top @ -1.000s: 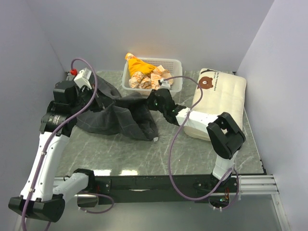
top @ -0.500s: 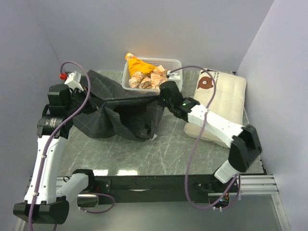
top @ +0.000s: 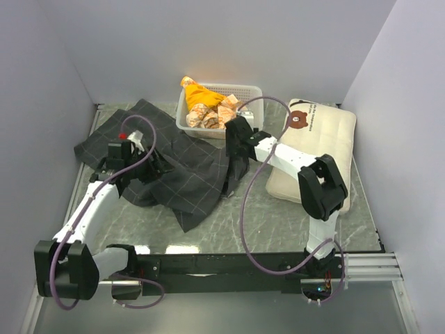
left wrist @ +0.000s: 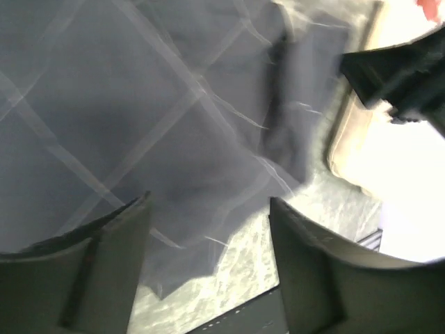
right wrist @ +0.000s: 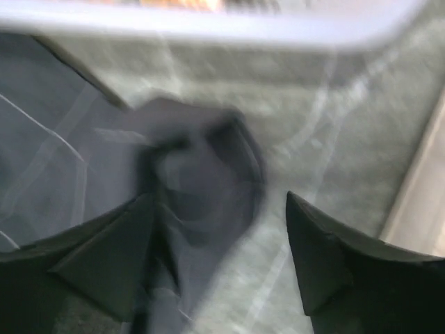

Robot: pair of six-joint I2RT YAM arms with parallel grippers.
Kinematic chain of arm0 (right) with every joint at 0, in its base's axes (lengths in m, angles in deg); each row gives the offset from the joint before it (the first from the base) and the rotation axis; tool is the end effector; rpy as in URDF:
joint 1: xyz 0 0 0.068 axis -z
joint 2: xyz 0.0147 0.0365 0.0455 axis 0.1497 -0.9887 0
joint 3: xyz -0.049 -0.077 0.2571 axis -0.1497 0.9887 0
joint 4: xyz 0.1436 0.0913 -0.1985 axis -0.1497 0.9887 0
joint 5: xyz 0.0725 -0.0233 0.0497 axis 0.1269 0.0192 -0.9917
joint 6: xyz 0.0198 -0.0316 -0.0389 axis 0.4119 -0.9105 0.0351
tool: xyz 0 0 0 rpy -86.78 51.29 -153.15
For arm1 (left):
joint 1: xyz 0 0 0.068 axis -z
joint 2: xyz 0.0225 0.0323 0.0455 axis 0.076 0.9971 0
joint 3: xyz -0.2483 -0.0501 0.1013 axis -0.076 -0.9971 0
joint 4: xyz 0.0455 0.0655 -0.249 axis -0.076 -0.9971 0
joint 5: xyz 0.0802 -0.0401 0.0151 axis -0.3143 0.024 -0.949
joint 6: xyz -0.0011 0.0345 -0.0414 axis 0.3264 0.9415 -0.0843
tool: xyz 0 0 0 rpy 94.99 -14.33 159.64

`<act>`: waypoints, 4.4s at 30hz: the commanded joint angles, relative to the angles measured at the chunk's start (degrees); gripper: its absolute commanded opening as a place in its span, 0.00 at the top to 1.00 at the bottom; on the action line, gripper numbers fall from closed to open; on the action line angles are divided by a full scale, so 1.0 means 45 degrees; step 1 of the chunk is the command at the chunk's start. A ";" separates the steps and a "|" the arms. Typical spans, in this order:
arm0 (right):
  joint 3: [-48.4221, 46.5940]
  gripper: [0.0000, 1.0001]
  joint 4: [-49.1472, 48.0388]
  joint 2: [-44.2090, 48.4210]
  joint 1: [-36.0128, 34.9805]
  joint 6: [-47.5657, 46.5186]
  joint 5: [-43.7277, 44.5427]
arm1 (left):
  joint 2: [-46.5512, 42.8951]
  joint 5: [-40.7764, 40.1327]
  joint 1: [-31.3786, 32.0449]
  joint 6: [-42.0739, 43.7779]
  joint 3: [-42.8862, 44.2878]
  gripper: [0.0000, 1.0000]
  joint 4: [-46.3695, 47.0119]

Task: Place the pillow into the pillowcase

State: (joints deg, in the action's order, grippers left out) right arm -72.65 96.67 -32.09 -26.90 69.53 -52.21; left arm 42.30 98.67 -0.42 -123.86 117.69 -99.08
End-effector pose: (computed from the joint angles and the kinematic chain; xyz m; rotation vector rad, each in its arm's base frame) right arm 0.3526 0.2353 0.2332 -0.0694 2.3417 0.0414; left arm 0.2365 -0.0309 0.2574 -0.4618 2.3318 -0.8444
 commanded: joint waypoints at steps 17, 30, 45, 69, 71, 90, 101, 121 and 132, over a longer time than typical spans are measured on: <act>0.6759 0.00 0.1547 1.2786 0.3222 0.3331 0.0419 | 0.5619 -0.5335 1.0722 -0.1219 0.4353 0.07 0.4675; 0.7540 0.00 0.2350 1.4996 0.3281 0.3155 -0.0264 | 1.2477 -0.5708 1.1721 -0.2839 0.8828 0.01 0.6707; 0.7736 0.00 0.1667 1.4547 0.3262 0.2570 0.0184 | 0.8919 -0.4591 1.1663 -0.2744 0.5182 0.99 0.9099; 0.6897 0.00 -0.1906 0.8963 0.4784 0.0519 -0.0734 | -0.1426 -0.3462 0.5241 -0.1492 -0.0895 0.99 0.2373; 0.6527 0.00 -0.2026 0.8031 0.5192 0.0304 -0.1257 | -0.1018 -0.3071 0.4867 -0.1550 -0.1091 0.99 0.2548; 0.9387 0.49 -0.5051 0.4739 0.6172 0.2255 -0.4835 | -0.0020 -0.2251 0.2893 -0.1316 -0.1228 0.99 0.2763; 1.0764 1.00 -0.1307 1.2686 0.6562 0.3252 -0.3216 | 0.0641 -0.3709 0.5291 -0.1452 0.0644 0.99 0.2569; 0.9416 0.16 0.0027 1.4763 0.5863 0.1203 -0.4678 | 0.7698 -0.3615 0.8616 -0.1239 0.7346 0.48 0.3194; 0.9084 0.04 -0.0737 1.1367 -0.1208 -0.0808 -0.1888 | 0.2976 -0.7422 0.8147 -0.1179 0.3327 0.10 0.1476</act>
State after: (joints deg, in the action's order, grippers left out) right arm -29.20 94.87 23.33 -27.14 71.19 -64.97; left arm 65.47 74.67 36.41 -129.33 139.81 -88.70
